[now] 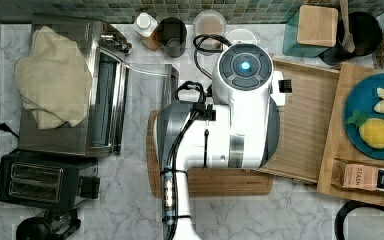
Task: Close the drawer.
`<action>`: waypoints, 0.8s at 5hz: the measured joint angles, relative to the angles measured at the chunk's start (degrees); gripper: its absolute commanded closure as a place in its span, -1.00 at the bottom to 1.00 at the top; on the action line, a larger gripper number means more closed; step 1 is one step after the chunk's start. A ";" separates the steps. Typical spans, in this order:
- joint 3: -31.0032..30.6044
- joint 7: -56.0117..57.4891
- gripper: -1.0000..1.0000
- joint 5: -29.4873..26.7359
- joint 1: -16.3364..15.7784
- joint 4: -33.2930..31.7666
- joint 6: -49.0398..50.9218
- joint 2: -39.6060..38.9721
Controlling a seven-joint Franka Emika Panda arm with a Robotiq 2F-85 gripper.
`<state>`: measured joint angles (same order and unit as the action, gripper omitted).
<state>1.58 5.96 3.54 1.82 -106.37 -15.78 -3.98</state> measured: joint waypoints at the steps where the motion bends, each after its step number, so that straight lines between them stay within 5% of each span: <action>1: 0.01 0.00 1.00 0.01 0.02 -0.11 -0.15 -0.39; 4: -0.04 0.21 1.00 0.01 0.00 -2.69 -10.11 -2.25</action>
<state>1.54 6.17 3.55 1.82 -109.05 -25.89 -6.24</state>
